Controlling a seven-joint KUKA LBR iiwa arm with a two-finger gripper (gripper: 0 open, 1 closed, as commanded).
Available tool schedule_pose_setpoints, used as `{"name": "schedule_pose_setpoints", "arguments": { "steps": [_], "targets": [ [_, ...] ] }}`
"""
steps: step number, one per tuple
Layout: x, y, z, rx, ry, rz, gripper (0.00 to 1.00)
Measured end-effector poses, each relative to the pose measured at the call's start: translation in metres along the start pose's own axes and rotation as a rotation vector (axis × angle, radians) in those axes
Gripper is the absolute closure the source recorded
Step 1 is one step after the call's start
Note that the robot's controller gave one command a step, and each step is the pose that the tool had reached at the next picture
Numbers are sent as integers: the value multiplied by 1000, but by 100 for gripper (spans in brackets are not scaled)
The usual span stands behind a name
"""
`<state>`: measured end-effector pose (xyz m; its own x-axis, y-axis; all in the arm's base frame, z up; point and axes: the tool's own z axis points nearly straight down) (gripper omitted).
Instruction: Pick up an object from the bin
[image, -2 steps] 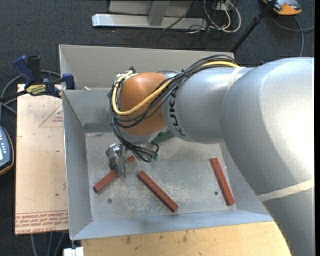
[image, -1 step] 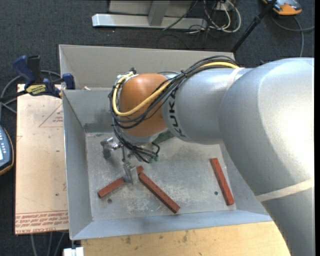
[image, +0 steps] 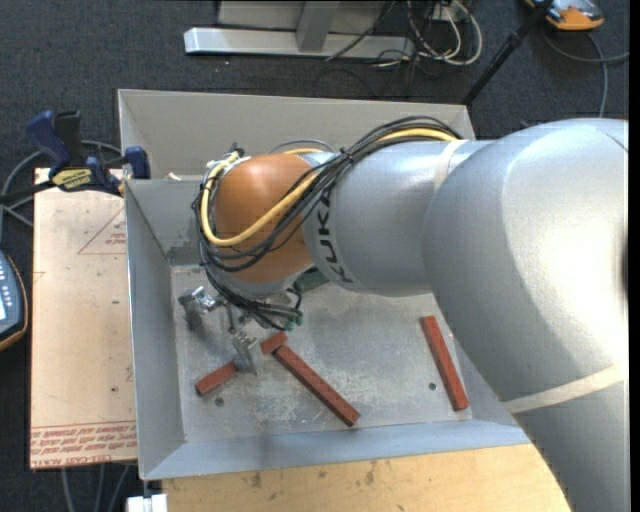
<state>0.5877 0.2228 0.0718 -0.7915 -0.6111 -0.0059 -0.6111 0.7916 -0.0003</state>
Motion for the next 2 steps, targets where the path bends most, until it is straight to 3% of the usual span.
{"name": "schedule_pose_setpoints", "arguments": {
  "steps": [1,2],
  "targets": [
    [46,32,2,-3,8,24,0],
    [44,30,1,-2,3,28,100]
  ]
}}
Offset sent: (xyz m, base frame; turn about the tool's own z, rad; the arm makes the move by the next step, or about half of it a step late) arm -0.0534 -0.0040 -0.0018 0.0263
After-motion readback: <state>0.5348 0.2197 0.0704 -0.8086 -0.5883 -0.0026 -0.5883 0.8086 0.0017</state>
